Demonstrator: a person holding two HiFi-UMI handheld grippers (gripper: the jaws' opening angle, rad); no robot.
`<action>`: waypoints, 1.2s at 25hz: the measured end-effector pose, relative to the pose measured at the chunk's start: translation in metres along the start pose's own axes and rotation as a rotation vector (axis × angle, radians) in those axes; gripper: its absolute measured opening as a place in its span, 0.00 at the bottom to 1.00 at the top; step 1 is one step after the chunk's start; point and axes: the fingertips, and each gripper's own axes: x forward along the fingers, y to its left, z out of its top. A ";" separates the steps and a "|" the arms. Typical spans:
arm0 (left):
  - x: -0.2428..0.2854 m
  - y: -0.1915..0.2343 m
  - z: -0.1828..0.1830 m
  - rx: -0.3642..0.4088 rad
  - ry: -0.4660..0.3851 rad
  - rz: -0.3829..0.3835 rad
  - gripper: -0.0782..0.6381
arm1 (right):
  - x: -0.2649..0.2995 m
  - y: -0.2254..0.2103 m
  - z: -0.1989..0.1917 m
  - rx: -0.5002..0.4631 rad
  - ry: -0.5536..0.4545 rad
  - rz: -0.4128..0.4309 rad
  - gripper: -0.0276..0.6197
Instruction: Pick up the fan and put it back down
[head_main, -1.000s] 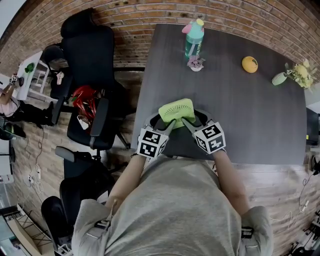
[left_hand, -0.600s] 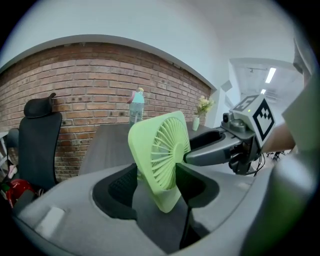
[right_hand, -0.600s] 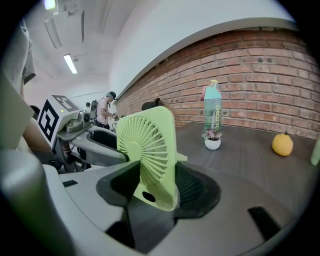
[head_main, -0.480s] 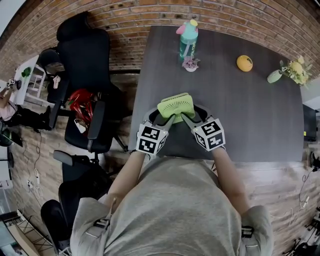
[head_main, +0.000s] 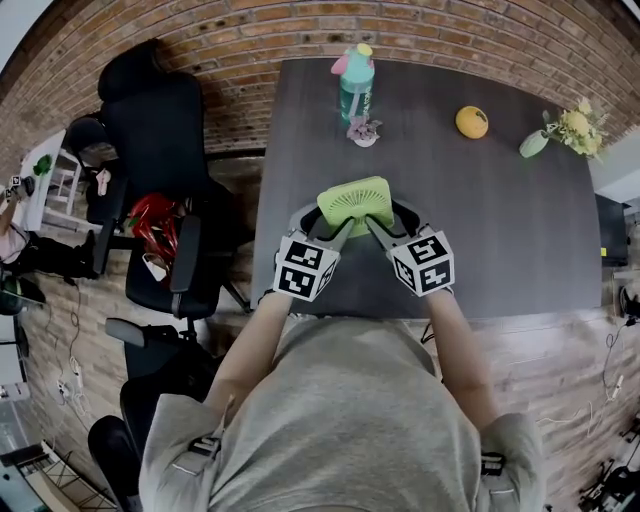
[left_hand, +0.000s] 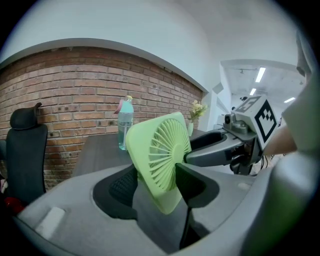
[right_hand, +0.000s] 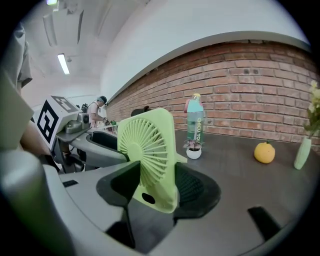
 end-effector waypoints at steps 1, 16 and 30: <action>0.004 -0.002 0.003 0.007 0.000 -0.008 0.44 | -0.002 -0.005 0.001 0.004 -0.004 -0.011 0.38; 0.067 -0.032 0.043 0.036 -0.012 -0.117 0.44 | -0.025 -0.078 0.008 0.043 -0.016 -0.139 0.39; 0.131 -0.050 0.059 0.036 0.021 -0.198 0.44 | -0.029 -0.141 -0.004 0.093 0.001 -0.220 0.39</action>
